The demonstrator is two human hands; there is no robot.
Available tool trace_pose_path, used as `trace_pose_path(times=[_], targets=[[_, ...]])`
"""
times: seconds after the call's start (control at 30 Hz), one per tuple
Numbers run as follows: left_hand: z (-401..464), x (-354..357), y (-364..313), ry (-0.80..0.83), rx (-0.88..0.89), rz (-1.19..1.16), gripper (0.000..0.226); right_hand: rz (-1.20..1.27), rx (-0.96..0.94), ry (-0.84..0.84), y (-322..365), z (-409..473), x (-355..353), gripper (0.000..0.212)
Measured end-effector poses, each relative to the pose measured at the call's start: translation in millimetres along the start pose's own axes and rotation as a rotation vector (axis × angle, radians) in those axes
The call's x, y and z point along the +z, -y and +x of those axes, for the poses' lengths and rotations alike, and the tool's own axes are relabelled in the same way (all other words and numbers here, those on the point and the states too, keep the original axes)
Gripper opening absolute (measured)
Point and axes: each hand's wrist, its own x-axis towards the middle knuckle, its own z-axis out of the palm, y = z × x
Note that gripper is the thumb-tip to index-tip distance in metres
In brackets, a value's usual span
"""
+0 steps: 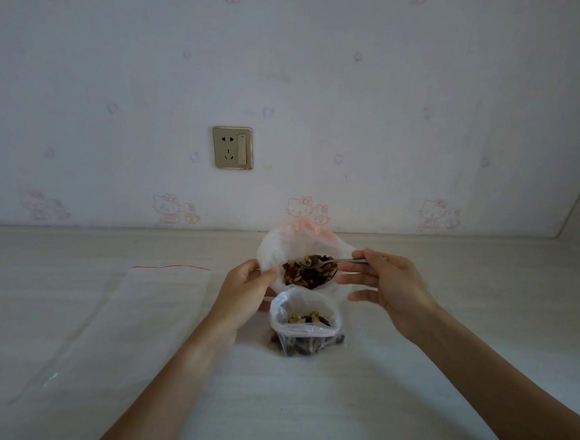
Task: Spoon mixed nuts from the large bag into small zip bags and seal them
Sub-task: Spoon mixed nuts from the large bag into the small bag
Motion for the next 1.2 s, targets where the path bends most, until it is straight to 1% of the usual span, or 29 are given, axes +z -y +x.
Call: trace_pose_path(times=[0.07, 0.13, 0.23, 0.27, 0.3, 0.37, 0.47, 0.6, 0.67, 0.7, 0.77, 0.87, 0.93, 1.0, 1.07, 1.13, 1.2], targets=[[-1.4, -2.4, -2.0, -0.024, 0.007, 0.088, 0.023, -0.019, -0.027, 0.004, 9.1, -2.3, -2.1, 0.032], [-3.3, -6.7, -4.0, -0.085, 0.018, 0.244, 0.027, -0.029, -0.049, 0.014, 16.9, -5.9, -5.0, 0.033], [-8.8, -14.1, -6.4, -0.194, 0.031, 0.495, 0.047, -0.029, -0.07, 0.037, 24.7, -15.0, -11.0, 0.034], [-10.8, -17.1, -6.8, -0.245, 0.042, 0.545, 0.049, -0.032, -0.075, 0.046, 26.2, -17.3, -12.1, 0.034], [-14.5, -17.4, -7.6, -0.284, 0.058, 0.567, 0.048, -0.03, -0.072, 0.052, 26.4, -21.5, -15.4, 0.035], [-22.3, -18.7, -8.5, -0.322, 0.108, 0.522, 0.04, -0.039, -0.069, 0.075, 25.4, -28.0, -18.8, 0.036], [-35.9, -14.6, -11.7, -0.282, 0.174, 0.505, 0.032, -0.071, -0.057, 0.105, 20.1, -39.1, -23.8, 0.037], [-52.1, -5.2, -12.1, -0.128, 0.147, 0.578, 0.039, -0.171, -0.095, 0.149, 11.1, -50.5, -28.0, 0.037], [-55.9, -1.8, -10.6, -0.092, 0.143, 0.602, 0.034, -0.288, -0.178, 0.16, 9.2, -53.6, -27.9, 0.034], [-56.3, -0.9, -9.9, -0.09, 0.154, 0.613, 0.029, -0.385, -0.252, 0.171, 9.2, -54.9, -28.4, 0.032], [-56.6, -0.2, -9.7, -0.098, 0.188, 0.641, 0.021, -0.676, -0.462, 0.23, 11.5, -58.7, -31.5, 0.032], [-57.3, -2.1, -11.0, -0.106, 0.217, 0.65, 0.02, -1.134, -0.758, 0.357, 21.5, -68.4, -35.1, 0.041], [-57.3, -4.9, -13.3, -0.095, 0.222, 0.642, 0.019, -1.339, -0.894, 0.384, 27.3, -73.1, -33.5, 0.046], [-57.1, -7.0, -15.6, -0.079, 0.222, 0.645, 0.016, -1.422, -0.958, 0.394, 30.9, -77.0, -29.2, 0.049], [-56.4, -9.1, -17.9, -0.078, 0.225, 0.65, 0.017, -1.419, -1.0, 0.4, 33.2, -79.8, -26.0, 0.046], [-55.5, -10.4, -19.6, -0.078, 0.235, 0.657, 0.017, -1.345, -1.022, 0.373, 34.5, -79.1, -27.0, 0.041], [-55.0, -11.3, -19.9, -0.07, 0.235, 0.665, 0.017, -1.175, -0.945, 0.327, 33.8, -74.9, -30.4, 0.036]])
